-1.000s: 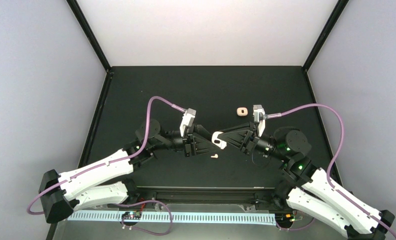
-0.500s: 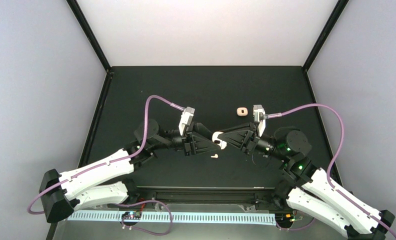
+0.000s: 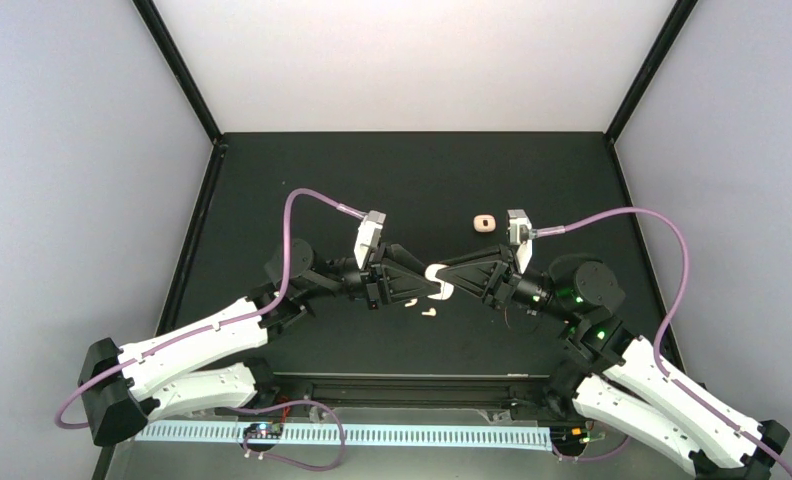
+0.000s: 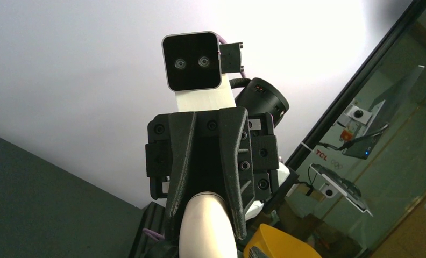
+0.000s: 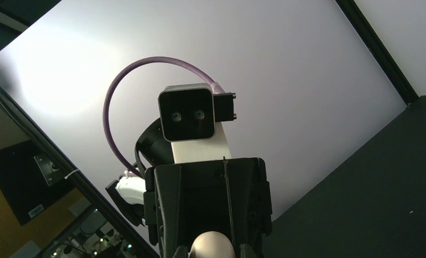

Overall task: Insert the wireless bluetooth earbuds into the charging case
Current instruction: Pick up the charging case at the center of the board, then open the charging case.

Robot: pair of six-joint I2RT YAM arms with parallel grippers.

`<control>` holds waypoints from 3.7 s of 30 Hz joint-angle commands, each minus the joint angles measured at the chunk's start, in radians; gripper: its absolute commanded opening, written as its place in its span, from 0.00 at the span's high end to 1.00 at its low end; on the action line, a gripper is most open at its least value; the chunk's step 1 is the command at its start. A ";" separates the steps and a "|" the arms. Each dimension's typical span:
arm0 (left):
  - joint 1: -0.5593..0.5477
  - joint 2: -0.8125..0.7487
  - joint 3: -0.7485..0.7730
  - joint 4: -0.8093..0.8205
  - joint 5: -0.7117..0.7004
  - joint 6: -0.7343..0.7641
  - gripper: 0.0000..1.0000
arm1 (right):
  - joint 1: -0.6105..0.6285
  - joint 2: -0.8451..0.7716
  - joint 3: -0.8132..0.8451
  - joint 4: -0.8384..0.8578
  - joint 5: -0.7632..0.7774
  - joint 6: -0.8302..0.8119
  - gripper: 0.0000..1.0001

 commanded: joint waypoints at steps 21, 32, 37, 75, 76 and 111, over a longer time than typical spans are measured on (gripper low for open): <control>0.032 -0.066 -0.020 -0.007 -0.040 0.011 0.99 | 0.005 -0.091 0.081 -0.324 0.107 -0.156 0.29; 0.033 -0.042 -0.027 0.049 -0.011 -0.037 0.98 | 0.006 -0.040 0.082 -0.248 0.024 -0.129 0.32; 0.033 -0.043 -0.024 0.045 -0.006 -0.035 0.98 | 0.006 -0.027 0.081 -0.260 0.039 -0.125 0.36; 0.039 -0.124 -0.074 0.008 -0.030 -0.005 0.98 | 0.006 -0.110 0.086 -0.448 0.209 -0.149 0.50; 0.041 -0.130 -0.076 0.007 -0.034 -0.003 0.99 | 0.006 -0.109 0.091 -0.448 0.195 -0.155 0.49; 0.058 -0.079 -0.110 0.288 0.057 -0.144 0.99 | 0.006 -0.001 0.115 -0.287 0.088 -0.102 0.50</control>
